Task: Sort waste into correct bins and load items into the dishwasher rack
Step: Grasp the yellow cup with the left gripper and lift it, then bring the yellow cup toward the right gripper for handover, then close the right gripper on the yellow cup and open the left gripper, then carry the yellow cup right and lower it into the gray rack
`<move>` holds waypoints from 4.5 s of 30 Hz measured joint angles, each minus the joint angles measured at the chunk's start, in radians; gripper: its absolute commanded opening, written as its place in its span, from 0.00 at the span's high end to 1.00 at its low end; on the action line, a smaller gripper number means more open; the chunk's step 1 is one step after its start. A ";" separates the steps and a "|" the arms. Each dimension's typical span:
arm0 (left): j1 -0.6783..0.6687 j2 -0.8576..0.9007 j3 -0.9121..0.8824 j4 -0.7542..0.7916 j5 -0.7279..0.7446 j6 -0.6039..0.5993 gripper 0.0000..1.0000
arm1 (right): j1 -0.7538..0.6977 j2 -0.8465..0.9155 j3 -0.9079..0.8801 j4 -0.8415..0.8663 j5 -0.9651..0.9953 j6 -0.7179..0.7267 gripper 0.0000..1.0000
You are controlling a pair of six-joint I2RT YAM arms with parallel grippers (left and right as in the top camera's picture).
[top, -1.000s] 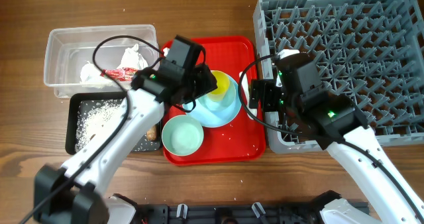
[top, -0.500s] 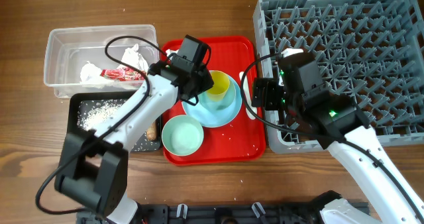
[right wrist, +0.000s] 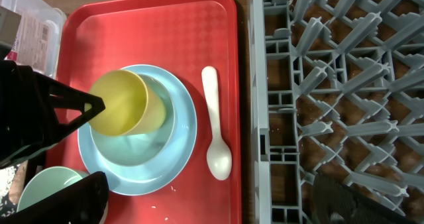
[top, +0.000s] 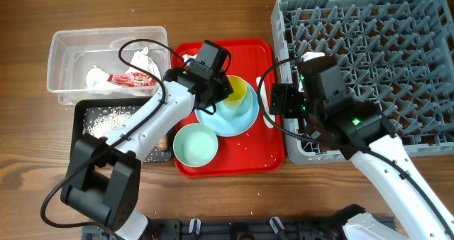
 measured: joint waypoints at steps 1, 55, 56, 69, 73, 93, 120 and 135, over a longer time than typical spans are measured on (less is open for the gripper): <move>0.000 0.000 0.000 0.000 0.000 0.000 0.95 | 0.000 0.000 0.000 0.000 0.000 0.000 0.00; 0.344 -0.302 0.023 0.125 1.381 0.346 0.96 | -0.286 0.057 0.114 0.213 -1.447 -0.579 0.01; 0.344 -0.302 0.023 0.128 1.381 0.347 0.96 | -0.286 0.057 0.114 0.216 -1.460 -0.576 0.00; 0.344 -0.301 0.023 0.133 1.376 0.434 0.96 | -0.286 0.057 0.114 0.363 -1.390 -0.334 0.02; 0.344 -0.301 0.023 0.140 1.376 0.446 0.96 | -0.286 0.057 0.114 0.391 -1.376 -0.257 0.02; 0.344 -0.302 0.023 0.196 1.376 0.451 0.96 | -0.286 0.057 0.090 0.373 -1.408 -0.175 0.08; 0.344 -0.301 0.023 0.191 1.350 0.451 0.95 | -0.208 0.058 0.077 0.447 -1.335 -0.120 0.37; 0.381 -0.302 0.027 0.096 1.112 0.458 0.61 | -0.203 0.059 0.077 0.307 -1.071 -0.149 0.42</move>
